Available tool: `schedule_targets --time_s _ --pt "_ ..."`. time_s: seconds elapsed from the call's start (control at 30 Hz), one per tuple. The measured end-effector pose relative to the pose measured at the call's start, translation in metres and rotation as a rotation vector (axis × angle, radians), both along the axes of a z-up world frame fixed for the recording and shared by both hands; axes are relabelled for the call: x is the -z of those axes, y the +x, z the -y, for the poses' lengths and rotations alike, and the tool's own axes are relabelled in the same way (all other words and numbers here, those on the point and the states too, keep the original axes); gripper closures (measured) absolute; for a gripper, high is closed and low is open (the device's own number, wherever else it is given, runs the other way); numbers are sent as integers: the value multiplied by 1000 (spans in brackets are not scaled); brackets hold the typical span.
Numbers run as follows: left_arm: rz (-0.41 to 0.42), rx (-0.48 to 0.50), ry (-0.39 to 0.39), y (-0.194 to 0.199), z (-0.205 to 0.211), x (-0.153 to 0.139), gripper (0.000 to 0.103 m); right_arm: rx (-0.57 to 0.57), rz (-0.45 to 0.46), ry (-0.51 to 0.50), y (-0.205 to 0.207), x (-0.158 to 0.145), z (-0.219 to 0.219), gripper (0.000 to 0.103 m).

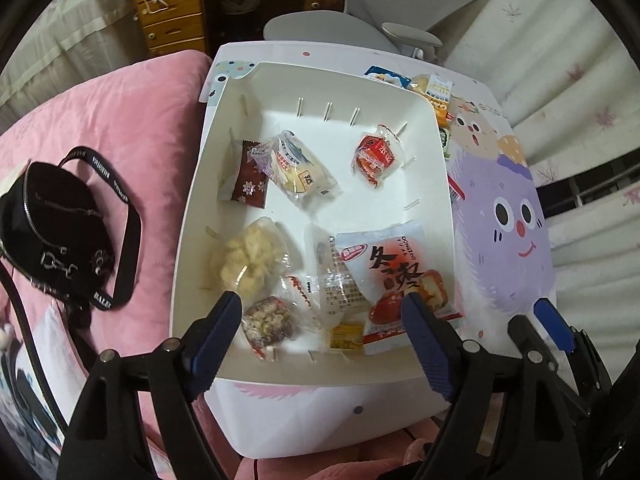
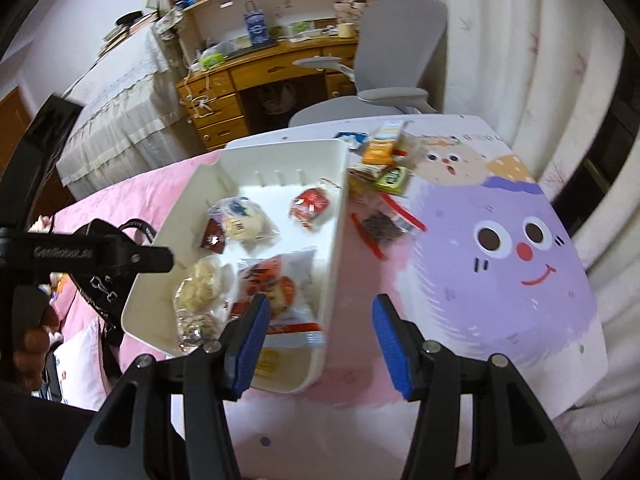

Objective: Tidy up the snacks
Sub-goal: 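Move both tools back toward the remaining snacks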

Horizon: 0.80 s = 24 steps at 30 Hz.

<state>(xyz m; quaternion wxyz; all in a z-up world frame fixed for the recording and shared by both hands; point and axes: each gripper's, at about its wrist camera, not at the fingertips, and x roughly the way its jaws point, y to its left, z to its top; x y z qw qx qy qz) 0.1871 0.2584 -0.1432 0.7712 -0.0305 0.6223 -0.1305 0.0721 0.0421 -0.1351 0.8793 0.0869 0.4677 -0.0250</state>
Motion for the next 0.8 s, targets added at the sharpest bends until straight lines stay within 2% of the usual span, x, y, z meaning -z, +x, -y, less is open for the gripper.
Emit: schedule_targets --time_s 0.23,0.6,0.8 --pt "30 -88 13 -8 46 -8 22 -30 24 21 6 1 52 50" --pt "67 -322 -16 -51 141 -18 22 -238 -7 73 24 0 156 50" --pt "80 -365 -15 -64 185 -18 22 -300 -50 118 36 6 197 50"
